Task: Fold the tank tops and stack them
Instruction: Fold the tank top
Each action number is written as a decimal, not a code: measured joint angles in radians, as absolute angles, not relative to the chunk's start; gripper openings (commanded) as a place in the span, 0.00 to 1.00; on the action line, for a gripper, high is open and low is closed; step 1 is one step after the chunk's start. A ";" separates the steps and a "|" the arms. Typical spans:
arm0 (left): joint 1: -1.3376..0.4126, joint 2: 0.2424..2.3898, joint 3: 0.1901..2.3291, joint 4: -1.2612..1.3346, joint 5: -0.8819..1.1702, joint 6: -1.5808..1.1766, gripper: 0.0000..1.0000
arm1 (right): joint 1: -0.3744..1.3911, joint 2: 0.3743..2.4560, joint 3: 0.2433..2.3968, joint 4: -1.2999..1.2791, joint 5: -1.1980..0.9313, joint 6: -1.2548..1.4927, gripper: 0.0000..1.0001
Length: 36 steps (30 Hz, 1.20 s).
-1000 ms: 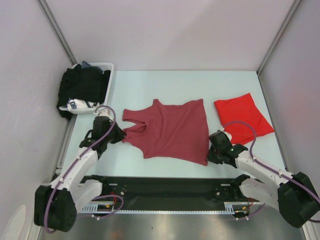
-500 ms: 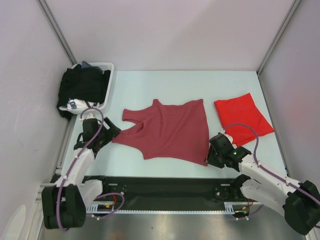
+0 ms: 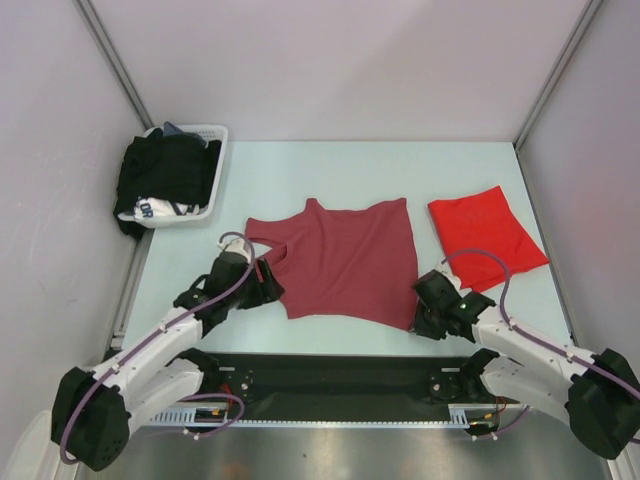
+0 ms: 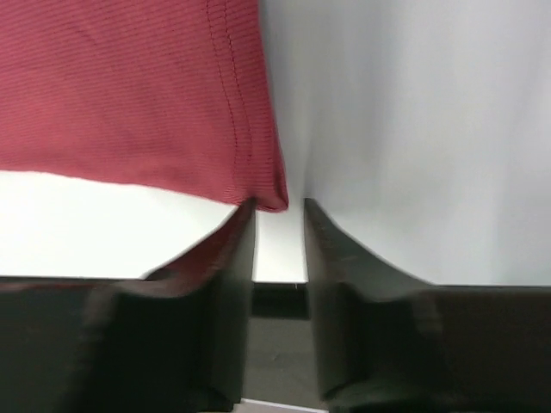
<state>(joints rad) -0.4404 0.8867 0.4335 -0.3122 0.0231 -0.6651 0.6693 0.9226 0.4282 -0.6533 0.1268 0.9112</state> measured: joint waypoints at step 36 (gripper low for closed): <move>-0.768 1.114 0.379 -0.152 -0.094 -0.833 0.29 | 0.702 0.912 0.431 -0.650 0.153 0.951 0.00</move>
<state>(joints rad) -0.7685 1.1141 0.3790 -0.1524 -0.0940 -0.8326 0.7025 0.9123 0.4313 -0.6498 0.1532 0.9512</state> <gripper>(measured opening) 0.361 0.017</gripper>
